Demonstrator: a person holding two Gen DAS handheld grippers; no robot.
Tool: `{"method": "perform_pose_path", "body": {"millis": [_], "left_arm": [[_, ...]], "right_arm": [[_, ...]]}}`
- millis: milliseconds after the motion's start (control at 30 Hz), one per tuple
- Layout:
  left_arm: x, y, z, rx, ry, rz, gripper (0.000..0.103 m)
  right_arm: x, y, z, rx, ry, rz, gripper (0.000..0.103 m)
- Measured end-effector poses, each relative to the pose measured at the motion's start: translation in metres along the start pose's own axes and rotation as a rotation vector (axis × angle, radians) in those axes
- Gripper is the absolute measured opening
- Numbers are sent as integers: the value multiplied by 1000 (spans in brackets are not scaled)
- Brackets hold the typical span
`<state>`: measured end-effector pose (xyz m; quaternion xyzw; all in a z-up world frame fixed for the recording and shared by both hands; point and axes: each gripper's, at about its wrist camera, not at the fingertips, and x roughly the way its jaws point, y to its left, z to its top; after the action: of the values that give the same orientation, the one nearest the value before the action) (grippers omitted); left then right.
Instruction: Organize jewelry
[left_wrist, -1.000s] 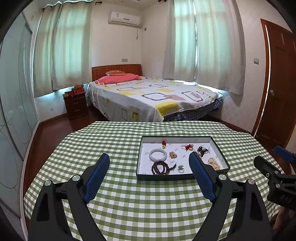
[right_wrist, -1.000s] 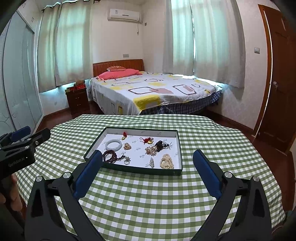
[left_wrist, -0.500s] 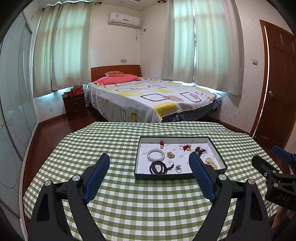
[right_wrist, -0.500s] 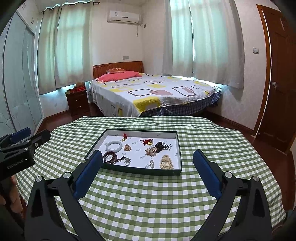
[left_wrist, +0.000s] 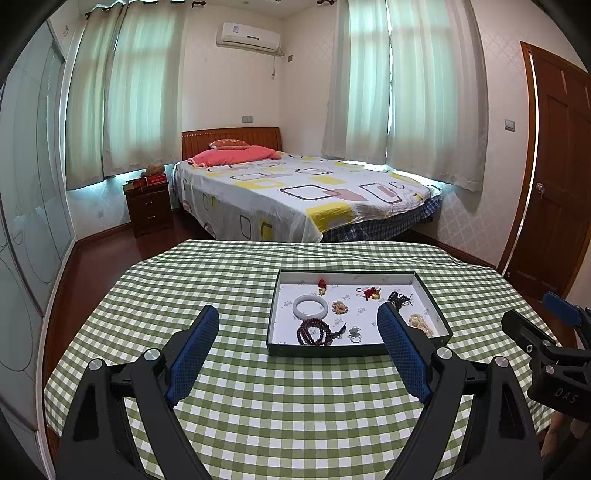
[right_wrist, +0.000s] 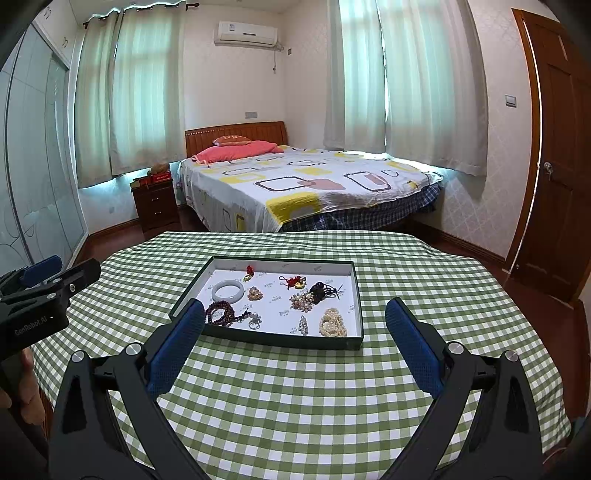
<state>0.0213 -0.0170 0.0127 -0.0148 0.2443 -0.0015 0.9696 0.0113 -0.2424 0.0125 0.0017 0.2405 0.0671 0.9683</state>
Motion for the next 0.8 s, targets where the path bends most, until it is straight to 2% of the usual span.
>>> {"method": "perform_pose_path", "body": {"millis": [800], "left_arm": [[0, 2, -1, -15, 1, -3, 84]], "right_arm": [[2, 2, -3, 2, 9, 3, 96]]}}
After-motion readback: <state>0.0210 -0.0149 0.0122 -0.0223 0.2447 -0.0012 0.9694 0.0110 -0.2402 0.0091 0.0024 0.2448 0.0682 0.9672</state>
